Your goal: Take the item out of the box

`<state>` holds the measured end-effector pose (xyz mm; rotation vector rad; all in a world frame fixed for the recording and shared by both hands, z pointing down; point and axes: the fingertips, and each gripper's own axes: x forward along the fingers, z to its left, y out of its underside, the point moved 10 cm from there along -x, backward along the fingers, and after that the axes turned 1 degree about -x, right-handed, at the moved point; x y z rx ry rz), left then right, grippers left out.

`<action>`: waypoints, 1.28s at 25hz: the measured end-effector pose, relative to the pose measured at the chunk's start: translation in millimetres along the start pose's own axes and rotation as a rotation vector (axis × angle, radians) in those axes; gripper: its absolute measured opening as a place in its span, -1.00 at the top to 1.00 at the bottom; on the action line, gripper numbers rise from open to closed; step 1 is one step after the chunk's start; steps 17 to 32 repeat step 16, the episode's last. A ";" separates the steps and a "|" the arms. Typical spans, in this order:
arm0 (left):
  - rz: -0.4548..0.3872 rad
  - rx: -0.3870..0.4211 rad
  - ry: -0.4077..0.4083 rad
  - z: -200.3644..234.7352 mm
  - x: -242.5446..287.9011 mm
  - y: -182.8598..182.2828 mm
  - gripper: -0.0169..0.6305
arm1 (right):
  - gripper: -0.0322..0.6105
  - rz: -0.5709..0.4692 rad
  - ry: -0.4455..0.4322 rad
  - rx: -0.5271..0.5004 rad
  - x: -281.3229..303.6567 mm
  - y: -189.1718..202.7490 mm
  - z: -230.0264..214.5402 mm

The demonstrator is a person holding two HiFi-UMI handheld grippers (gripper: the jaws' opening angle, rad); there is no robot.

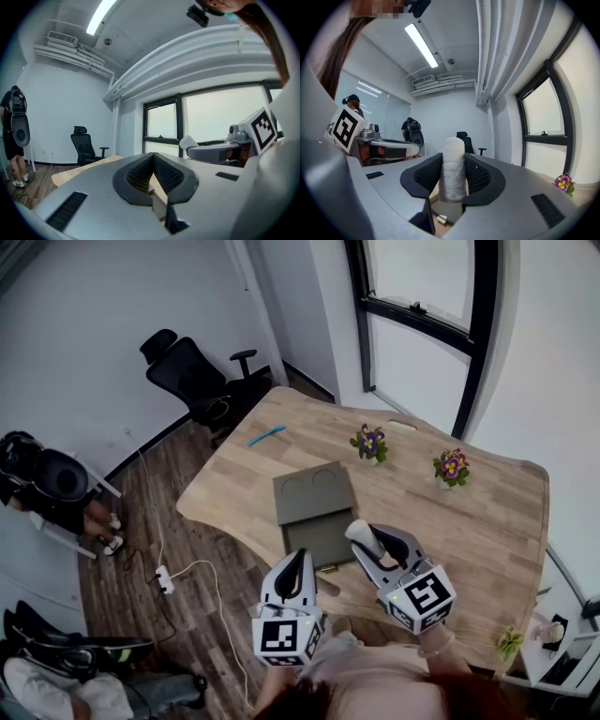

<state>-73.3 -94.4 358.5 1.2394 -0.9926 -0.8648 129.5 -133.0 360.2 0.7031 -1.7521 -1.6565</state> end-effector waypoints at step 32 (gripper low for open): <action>0.006 -0.012 0.040 -2.2 7.1 4.2 0.95 | 0.48 -0.007 0.033 -0.007 -0.4 -0.5 -3.3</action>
